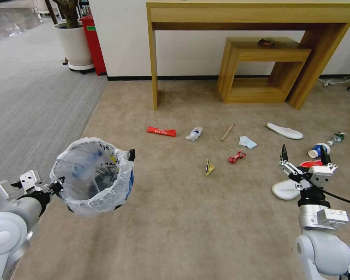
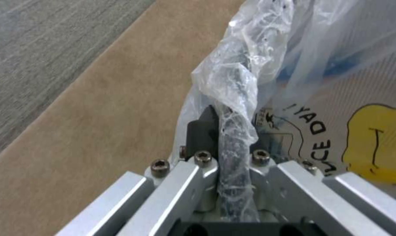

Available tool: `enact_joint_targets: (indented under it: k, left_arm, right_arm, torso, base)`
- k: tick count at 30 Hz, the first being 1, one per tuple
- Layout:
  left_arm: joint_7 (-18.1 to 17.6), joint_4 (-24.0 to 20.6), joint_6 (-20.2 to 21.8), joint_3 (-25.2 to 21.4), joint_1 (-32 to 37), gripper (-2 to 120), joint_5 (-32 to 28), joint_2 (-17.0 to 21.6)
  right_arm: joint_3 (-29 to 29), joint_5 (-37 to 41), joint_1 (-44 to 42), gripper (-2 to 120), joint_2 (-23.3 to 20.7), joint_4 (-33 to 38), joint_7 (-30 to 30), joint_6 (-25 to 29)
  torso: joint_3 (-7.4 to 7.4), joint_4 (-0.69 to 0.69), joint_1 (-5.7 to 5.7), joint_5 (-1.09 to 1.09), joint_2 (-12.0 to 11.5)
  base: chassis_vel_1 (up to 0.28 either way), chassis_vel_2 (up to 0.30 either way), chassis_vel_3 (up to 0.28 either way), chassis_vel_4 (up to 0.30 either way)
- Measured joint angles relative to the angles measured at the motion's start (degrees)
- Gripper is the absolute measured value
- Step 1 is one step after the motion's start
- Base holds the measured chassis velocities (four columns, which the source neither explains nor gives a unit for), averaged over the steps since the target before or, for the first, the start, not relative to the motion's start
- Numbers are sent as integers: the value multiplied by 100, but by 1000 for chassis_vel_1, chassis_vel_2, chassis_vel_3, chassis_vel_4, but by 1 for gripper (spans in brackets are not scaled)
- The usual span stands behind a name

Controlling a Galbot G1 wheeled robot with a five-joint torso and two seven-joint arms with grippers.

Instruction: Pick up the trash bin and place the garbage on the floor into it.

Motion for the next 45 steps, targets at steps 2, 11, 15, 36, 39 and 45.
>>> enact_joint_targets:
  k: [2, 11, 15, 36, 39, 45]
  left_arm:
    - [1, 0, 0, 3, 0, 0, 0, -2]
    - [2, -15, 0, 12, -1, 0, 12, -10]
    - [2, -21, 0, 14, -1, 0, 18, -12]
    - [4, -46, -1, 32, 16, 0, 48, -36]
    - [8, -43, -1, 27, 22, 0, 47, -37]
    - [9, -42, -1, 19, 22, 0, 48, -33]
  right_arm:
    - [-2, 2, 3, 100, 0, 0, 1, 0]
    - [-8, 17, 11, 100, -2, -9, 6, 0]
    - [-8, 22, 11, 100, -2, -9, 9, 0]
    - [-13, 23, -4, 100, 3, -6, 11, 20]
    - [-23, -2, -3, 100, 7, -16, 11, 47]
    - [-47, -8, -3, 100, 5, -20, 20, 90]
  torso:
    - [0, 1, 0, 1, 0]
    - [0, 0, 0, 1, 0]
    - [-1, 0, 0, 1, 0]
    - [0, 1, 0, 0, 0]
    - [0, 0, 0, 1, 0]
    - [0, 1, 0, 1, 0]
  base:
    - [-158, 175, 166, -172]
    - [-176, 170, 170, -160]
    - [-182, 174, 174, -168]
    - [-185, 181, 186, -184]
    - [-100, 108, 114, -106]
    - [-29, 42, 32, -35]
